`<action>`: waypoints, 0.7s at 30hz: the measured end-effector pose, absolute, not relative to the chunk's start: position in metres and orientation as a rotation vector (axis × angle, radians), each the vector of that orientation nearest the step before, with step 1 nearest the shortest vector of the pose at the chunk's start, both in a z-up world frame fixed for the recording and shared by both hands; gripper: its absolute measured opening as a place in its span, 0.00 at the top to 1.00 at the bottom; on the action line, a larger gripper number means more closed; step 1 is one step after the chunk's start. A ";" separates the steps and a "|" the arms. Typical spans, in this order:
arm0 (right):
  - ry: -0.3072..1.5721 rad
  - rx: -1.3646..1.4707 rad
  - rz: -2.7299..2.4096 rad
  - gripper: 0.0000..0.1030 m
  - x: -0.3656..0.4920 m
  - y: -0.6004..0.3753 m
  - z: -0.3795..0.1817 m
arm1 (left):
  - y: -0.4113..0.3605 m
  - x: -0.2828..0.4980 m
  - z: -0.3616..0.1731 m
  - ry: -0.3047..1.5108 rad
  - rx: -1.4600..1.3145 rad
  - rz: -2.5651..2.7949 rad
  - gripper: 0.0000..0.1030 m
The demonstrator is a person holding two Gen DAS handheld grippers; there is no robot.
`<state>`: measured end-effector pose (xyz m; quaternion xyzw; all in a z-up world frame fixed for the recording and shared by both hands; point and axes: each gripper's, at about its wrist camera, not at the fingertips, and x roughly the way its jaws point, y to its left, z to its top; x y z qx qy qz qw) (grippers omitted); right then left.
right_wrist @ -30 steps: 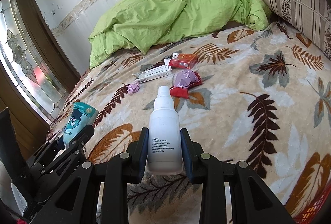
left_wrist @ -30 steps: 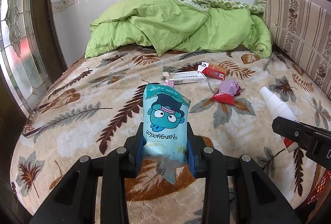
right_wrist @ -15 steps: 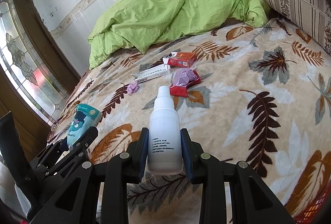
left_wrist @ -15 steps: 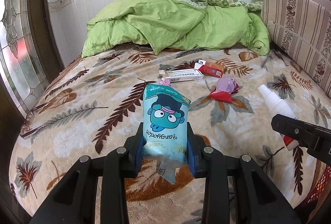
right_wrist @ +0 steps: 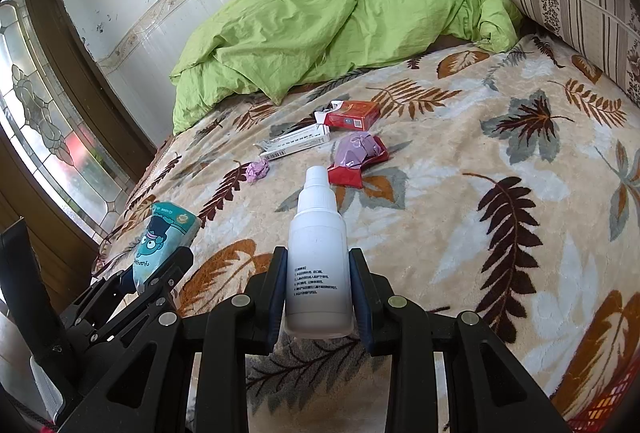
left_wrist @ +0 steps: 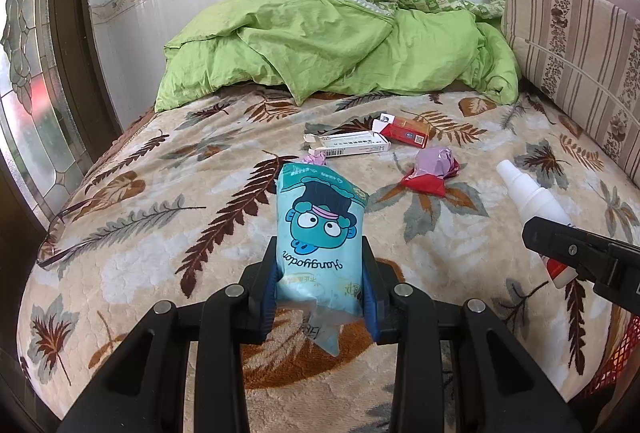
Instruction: Collect trash
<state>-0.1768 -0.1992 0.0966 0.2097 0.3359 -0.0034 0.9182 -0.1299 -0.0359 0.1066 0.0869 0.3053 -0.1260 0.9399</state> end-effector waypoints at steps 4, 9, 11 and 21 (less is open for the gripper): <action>0.691 0.431 -0.006 0.69 -0.177 -0.200 0.097 | -0.036 -0.130 0.107 0.624 0.178 -0.257 0.68; 0.691 0.432 -0.005 0.69 -0.177 -0.200 0.097 | -0.038 -0.131 0.106 0.623 0.180 -0.262 0.68; 0.691 0.434 -0.003 0.69 -0.177 -0.200 0.097 | -0.040 -0.131 0.106 0.623 0.180 -0.262 0.68; 0.690 0.439 -0.002 0.69 -0.177 -0.200 0.097 | -0.041 -0.132 0.106 0.623 0.182 -0.263 0.68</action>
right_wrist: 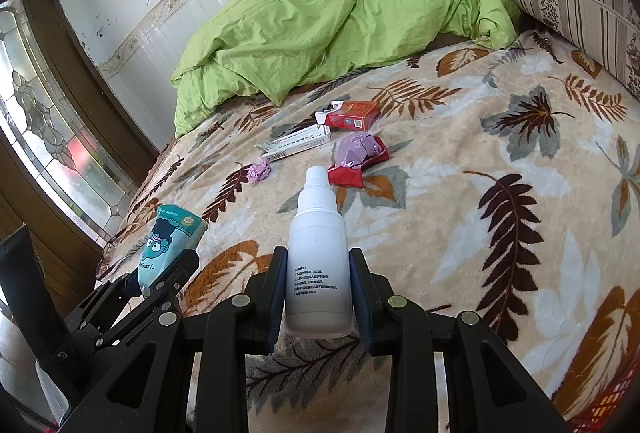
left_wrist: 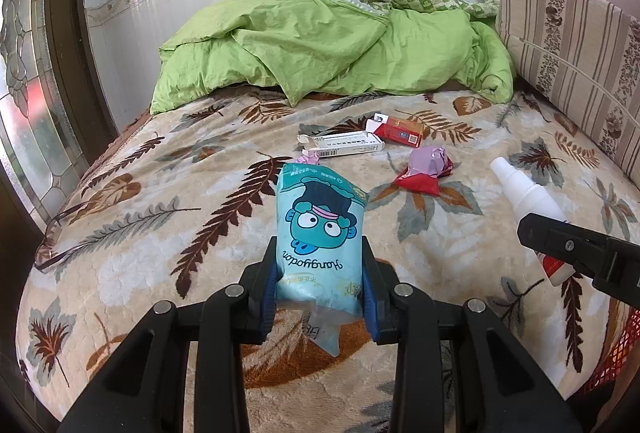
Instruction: Collect trash
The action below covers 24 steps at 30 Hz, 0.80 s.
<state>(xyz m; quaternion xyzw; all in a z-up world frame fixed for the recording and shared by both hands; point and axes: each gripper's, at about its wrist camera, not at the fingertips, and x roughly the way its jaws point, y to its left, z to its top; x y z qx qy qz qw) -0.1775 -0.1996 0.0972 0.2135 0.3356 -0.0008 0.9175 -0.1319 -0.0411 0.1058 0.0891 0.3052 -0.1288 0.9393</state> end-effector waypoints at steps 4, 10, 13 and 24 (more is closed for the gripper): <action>0.691 0.454 0.004 0.69 -0.178 -0.198 0.097 | -0.042 -0.133 0.105 0.624 0.182 -0.264 0.68; 0.690 0.457 0.005 0.69 -0.178 -0.199 0.097 | -0.043 -0.133 0.106 0.625 0.181 -0.262 0.68; 0.690 0.463 0.005 0.69 -0.180 -0.199 0.097 | -0.043 -0.133 0.106 0.624 0.181 -0.263 0.68; 0.679 0.509 0.012 0.69 -0.189 -0.194 0.101 | -0.051 -0.142 0.108 0.626 0.169 -0.316 0.68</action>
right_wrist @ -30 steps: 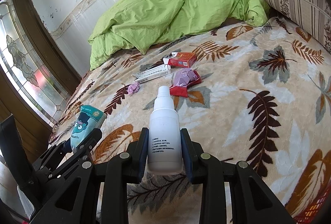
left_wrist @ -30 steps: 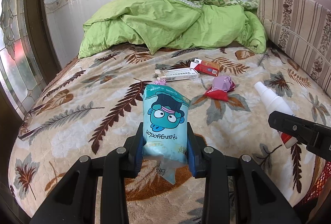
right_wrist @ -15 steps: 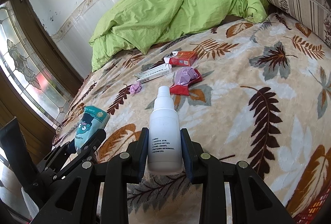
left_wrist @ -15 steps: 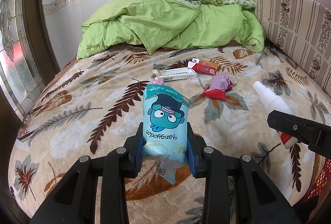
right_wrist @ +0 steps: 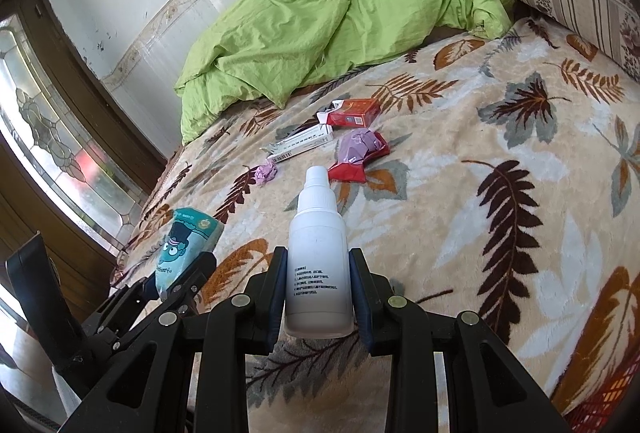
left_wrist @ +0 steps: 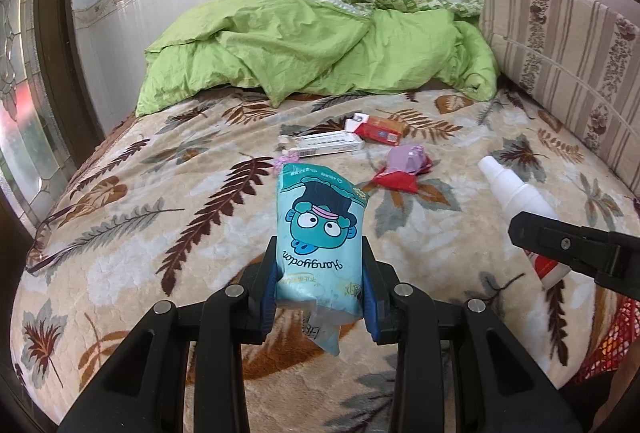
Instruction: Collect trash
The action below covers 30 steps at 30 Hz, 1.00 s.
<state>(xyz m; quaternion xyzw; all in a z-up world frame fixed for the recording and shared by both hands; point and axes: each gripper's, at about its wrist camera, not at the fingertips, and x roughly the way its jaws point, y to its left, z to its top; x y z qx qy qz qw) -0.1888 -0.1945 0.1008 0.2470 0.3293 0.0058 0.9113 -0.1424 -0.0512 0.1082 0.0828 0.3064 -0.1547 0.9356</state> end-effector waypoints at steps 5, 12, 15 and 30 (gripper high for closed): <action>0.664 0.582 0.014 0.69 -0.208 -0.210 0.105 | -0.064 -0.157 0.118 0.628 0.154 -0.410 0.67; 0.625 0.612 -0.044 0.69 -0.259 -0.247 0.118 | -0.104 -0.192 0.137 0.604 0.185 -0.602 0.66; 0.608 0.602 -0.097 0.69 -0.285 -0.268 0.124 | -0.126 -0.210 0.144 0.609 0.193 -0.698 0.66; 0.545 0.730 -0.468 0.69 -0.456 -0.382 0.124 | -0.261 -0.305 0.149 0.759 0.283 -1.163 0.65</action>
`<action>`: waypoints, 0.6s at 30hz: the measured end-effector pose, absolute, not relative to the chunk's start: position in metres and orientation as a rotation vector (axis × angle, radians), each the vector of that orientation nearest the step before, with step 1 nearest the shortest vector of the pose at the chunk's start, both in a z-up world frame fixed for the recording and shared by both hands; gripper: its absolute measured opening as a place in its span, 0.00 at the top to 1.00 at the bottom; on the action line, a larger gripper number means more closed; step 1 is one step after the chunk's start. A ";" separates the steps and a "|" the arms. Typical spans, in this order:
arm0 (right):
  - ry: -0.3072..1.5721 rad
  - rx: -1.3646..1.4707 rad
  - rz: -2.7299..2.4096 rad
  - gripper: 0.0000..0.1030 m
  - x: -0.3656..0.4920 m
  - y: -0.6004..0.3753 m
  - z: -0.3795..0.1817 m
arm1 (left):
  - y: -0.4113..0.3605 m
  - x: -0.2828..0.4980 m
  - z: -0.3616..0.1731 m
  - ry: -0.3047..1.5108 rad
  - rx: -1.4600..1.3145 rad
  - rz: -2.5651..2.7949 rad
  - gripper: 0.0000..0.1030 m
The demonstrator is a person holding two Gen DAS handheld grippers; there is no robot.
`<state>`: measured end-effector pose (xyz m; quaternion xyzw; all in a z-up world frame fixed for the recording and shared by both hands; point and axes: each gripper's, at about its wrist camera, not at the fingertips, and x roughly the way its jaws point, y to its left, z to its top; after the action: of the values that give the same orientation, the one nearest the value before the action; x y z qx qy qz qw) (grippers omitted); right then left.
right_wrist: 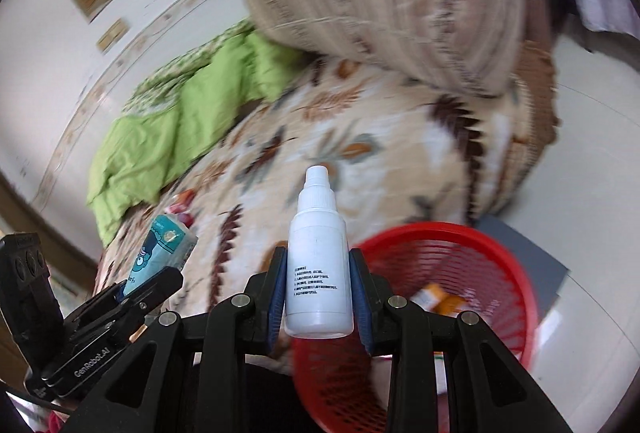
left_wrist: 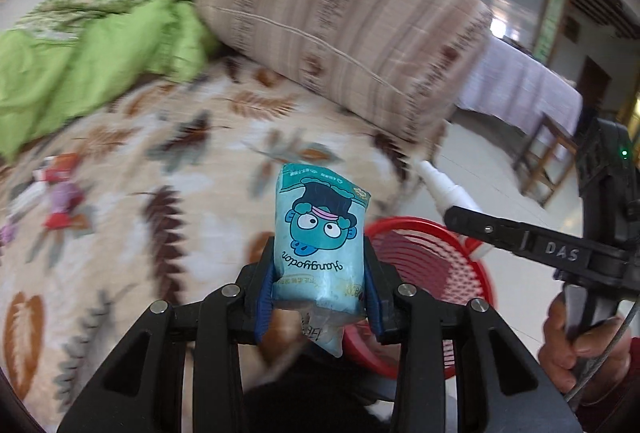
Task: Collect trash
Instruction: 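Carry both items over the red basket and open both grippers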
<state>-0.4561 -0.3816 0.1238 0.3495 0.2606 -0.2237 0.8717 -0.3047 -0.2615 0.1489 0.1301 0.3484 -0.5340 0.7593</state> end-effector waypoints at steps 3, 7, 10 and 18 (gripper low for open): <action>0.546 0.751 -0.502 0.69 -0.473 -0.392 0.119 | -0.282 -0.322 0.143 0.805 0.306 -1.234 0.63; 0.569 0.789 -0.550 0.51 -0.488 -0.402 0.104 | -0.301 -0.339 0.132 0.838 0.362 -1.260 0.45; 0.570 0.813 -0.572 0.42 -0.494 -0.406 0.097 | -0.297 -0.335 0.132 0.854 0.343 -1.260 0.45; 0.541 0.769 -0.509 0.42 -0.472 -0.398 0.114 | -0.262 -0.291 0.144 0.839 0.251 -1.150 0.43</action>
<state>-0.4718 -0.3975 0.1138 0.3666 0.2577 -0.2424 0.8605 -0.2910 -0.2624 0.1437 0.1151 0.3841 -0.5263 0.7499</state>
